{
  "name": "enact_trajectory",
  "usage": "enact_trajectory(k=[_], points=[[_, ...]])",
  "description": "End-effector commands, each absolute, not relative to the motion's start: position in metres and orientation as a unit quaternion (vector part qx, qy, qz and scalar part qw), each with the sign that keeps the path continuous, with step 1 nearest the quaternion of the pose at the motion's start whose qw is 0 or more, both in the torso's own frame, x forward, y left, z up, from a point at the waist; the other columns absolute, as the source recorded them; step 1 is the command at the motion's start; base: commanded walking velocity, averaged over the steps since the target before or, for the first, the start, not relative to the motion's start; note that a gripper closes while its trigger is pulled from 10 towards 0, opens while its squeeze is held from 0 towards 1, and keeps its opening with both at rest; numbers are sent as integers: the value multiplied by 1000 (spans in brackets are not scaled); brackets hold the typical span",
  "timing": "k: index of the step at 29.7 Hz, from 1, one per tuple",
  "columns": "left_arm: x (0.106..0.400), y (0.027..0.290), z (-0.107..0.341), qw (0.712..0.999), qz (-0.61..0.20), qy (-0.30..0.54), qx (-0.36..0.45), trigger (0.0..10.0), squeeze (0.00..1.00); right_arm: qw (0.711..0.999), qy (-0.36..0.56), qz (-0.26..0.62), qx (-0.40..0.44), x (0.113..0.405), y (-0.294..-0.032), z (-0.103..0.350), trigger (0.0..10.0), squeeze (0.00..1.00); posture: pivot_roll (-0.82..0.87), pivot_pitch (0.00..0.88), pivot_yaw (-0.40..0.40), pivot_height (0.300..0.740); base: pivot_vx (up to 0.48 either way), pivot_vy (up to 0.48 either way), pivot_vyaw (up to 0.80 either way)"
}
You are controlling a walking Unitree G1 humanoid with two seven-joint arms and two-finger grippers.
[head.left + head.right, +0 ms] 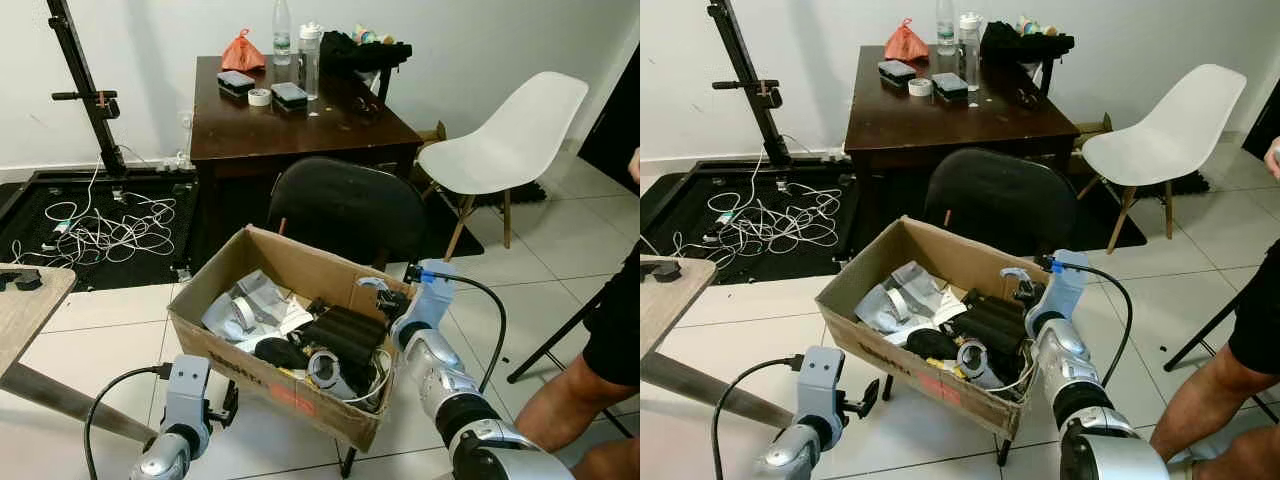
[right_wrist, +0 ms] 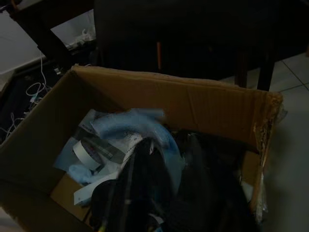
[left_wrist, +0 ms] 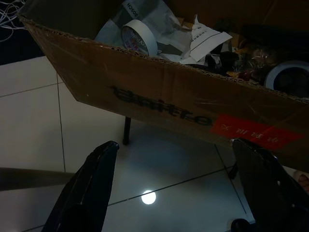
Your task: Picking trash to rubbish bin
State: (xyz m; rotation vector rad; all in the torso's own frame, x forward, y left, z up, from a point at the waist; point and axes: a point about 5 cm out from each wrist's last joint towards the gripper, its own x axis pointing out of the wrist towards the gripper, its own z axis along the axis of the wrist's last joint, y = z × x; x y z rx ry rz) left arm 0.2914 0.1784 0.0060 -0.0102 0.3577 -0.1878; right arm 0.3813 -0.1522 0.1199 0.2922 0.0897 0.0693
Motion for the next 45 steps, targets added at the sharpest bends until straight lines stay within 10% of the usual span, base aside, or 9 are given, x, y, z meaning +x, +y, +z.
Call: enact_trajectory(k=[1, 14, 15, 16, 27, 45], points=[[286, 184, 1, 978, -90, 187, 5, 10000, 0, 987, 47, 40, 145, 380, -151, 117, 10000, 1000, -44, 169, 27, 740, 0, 0, 0], [286, 183, 0, 977, -85, 193, -4, 10000, 0, 985, 33, 62, 157, 381, -145, 121, 10000, 1000, -49, 173, 27, 740, 0, 0, 0], [286, 184, 0, 977, -80, 196, -10, 10000, 0, 981, 31, 92, 166, 380, -137, 121, 10000, 71, -50, 174, 26, 740, 0, 0, 0], [286, 184, -1, 977, -75, 198, -11, 10000, 0, 978, 30, 116, 173, 379, -130, 122, 10000, 0, -49, 173, 26, 740, 0, 0, 0], [286, 191, -2, 976, -48, 210, -22, 10000, 0, 937, 10, 300, 178, 366, -80, 124, 10000, 0, -45, 165, 23, 740, 0, 0, 0], [281, 197, -7, 972, -35, 230, -16, 10000, 0, 928, 21, 332, 165, 359, -71, 117, 10000, 0, -43, 166, 23, 740, -128, 0, 0]])
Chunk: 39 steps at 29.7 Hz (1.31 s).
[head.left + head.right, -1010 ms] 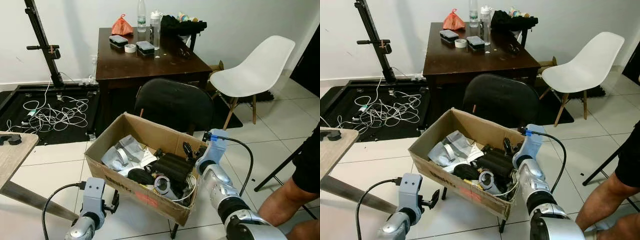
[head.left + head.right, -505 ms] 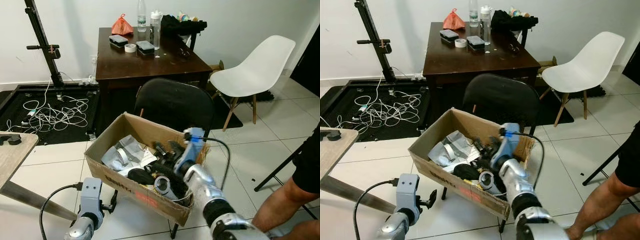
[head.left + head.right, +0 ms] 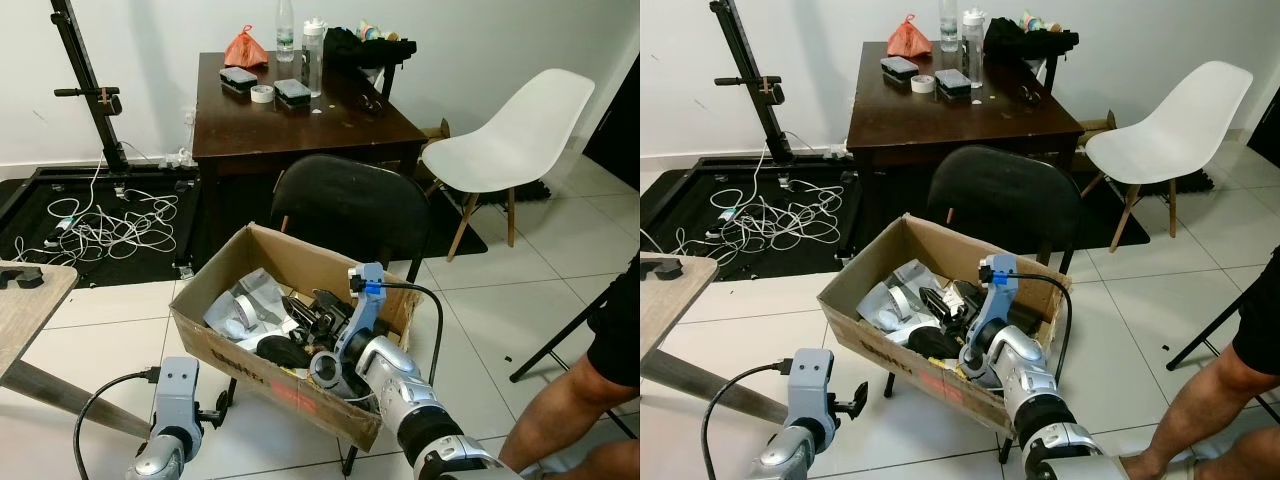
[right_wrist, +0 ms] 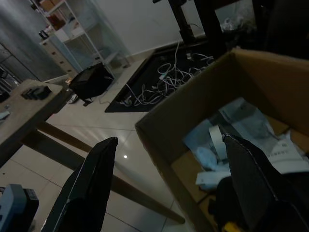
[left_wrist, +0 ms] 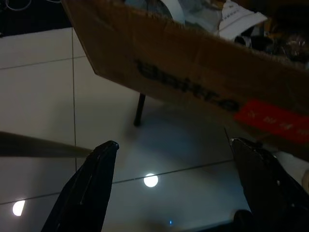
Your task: Picking trash to rubbish bin
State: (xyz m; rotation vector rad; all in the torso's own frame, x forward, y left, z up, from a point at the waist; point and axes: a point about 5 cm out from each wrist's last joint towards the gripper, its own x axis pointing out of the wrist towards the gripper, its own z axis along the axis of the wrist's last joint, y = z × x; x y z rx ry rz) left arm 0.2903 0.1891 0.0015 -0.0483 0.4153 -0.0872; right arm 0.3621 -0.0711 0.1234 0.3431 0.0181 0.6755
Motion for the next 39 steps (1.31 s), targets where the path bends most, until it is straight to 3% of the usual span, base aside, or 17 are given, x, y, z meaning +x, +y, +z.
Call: enact_trajectory(k=[1, 39], points=[[281, 197, -7, 972, -36, 231, -15, 10000, 0, 929, 21, 333, 164, 359, -70, 117, 10000, 0, -42, 167, 23, 740, -300, 0, 0], [280, 196, -9, 971, -42, 235, -8, 10000, 0, 933, 31, 327, 147, 357, -71, 112, 10000, 0, -37, 161, 23, 740, -300, 0, 0]])
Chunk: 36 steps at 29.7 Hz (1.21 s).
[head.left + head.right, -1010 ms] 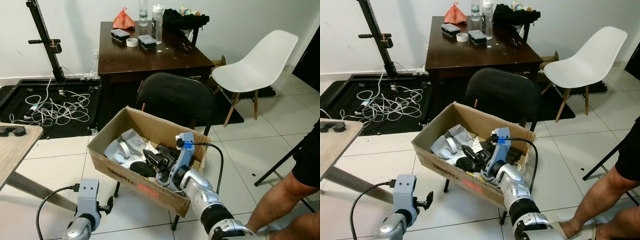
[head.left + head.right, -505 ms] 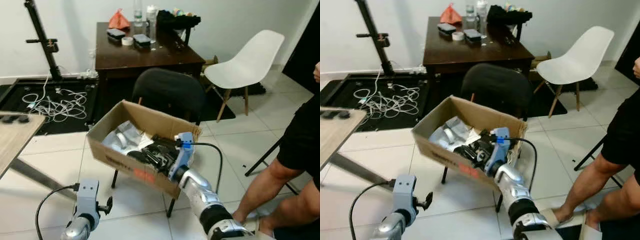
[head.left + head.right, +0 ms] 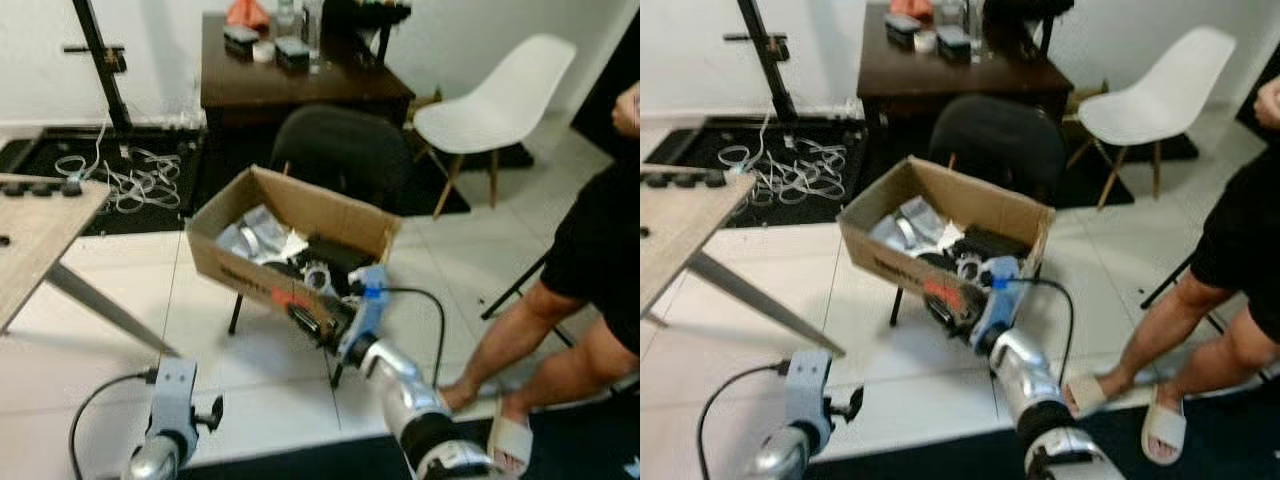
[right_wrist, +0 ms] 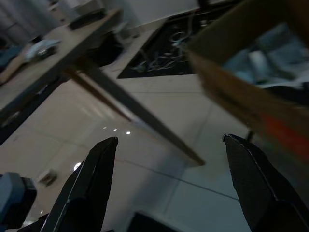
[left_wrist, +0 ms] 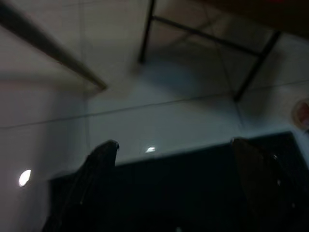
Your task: Picking trash to rubbish bin
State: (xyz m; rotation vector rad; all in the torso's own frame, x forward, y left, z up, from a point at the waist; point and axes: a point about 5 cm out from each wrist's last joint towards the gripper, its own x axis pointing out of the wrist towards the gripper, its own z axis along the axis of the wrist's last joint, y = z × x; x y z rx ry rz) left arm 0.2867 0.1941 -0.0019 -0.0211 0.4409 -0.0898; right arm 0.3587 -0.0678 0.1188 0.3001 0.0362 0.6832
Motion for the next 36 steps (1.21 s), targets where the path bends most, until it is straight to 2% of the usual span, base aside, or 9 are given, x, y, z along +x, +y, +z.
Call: enact_trajectory(k=[1, 10, 14, 32, 36], points=[[280, 197, -9, 971, -42, 235, -8, 10000, 0, 934, 34, 325, 147, 357, -71, 111, 10000, 0, -37, 160, 23, 740, -292, 0, 0], [279, 197, -9, 971, -42, 236, -7, 10000, 0, 940, 61, 305, 140, 352, -77, 95, 10000, 0, -35, 165, 25, 740, -274, 0, 0], [279, 197, -9, 971, -41, 234, -9, 10000, 0, 939, 59, 306, 144, 351, -78, 95, 10000, 0, -36, 167, 27, 740, 0, 0, 0], [281, 196, -7, 973, -43, 229, -5, 10000, 0, 938, 48, 316, 131, 352, -77, 99, 10000, 0, -38, 166, 27, 740, 0, 0, 762], [281, 195, -7, 973, -44, 228, -5, 10000, 0, 946, 43, 293, 129, 356, -83, 102, 10000, 0, -39, 164, 24, 740, 0, 0, 770]])
